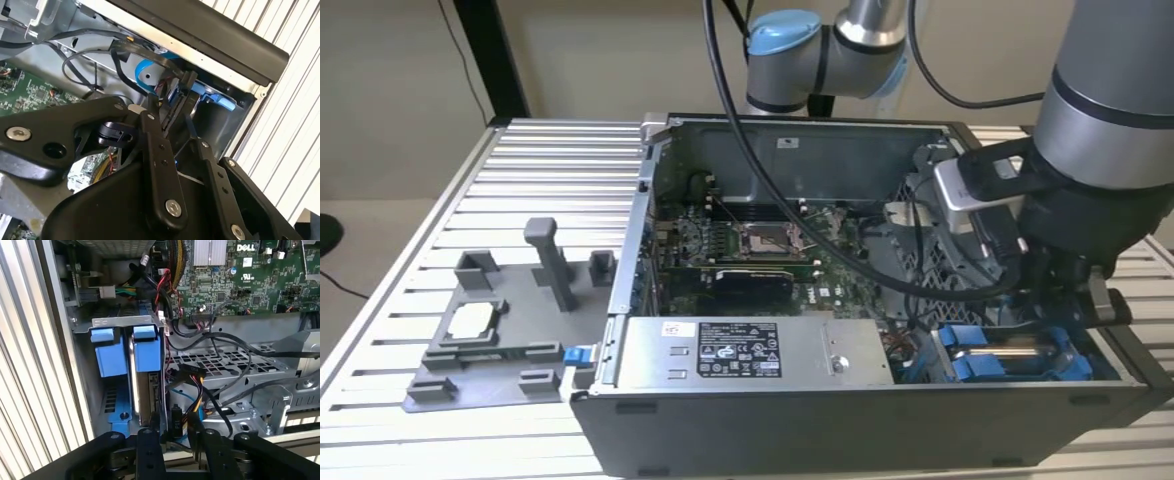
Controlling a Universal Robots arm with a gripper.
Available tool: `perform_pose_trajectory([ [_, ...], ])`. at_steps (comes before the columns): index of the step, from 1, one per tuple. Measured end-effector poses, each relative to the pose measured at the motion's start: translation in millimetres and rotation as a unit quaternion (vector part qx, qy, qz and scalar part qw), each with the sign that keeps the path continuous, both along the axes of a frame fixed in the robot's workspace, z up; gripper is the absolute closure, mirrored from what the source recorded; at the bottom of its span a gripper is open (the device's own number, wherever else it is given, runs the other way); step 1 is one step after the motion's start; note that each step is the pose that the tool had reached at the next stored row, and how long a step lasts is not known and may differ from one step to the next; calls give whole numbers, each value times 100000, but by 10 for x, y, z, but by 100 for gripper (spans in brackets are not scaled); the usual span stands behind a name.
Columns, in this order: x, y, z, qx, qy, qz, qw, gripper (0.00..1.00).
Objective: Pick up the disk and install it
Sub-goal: 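Insert the disk into the insertion slot, then insert the first disk wire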
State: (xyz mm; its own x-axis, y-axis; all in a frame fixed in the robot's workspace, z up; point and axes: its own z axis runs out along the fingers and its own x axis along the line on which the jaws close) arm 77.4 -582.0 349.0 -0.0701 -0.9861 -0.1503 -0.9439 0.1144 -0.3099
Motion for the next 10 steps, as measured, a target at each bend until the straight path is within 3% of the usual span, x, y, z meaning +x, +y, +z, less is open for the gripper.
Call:
perform_pose_trajectory([
  [5, 1, 48, -6, 55, -29, 4, 100000, 0],
  [6, 0, 53, -7, 63, -36, 2, 100000, 100],
  [10, 0, 61, -8, 56, -40, 1, 100000, 100],
])
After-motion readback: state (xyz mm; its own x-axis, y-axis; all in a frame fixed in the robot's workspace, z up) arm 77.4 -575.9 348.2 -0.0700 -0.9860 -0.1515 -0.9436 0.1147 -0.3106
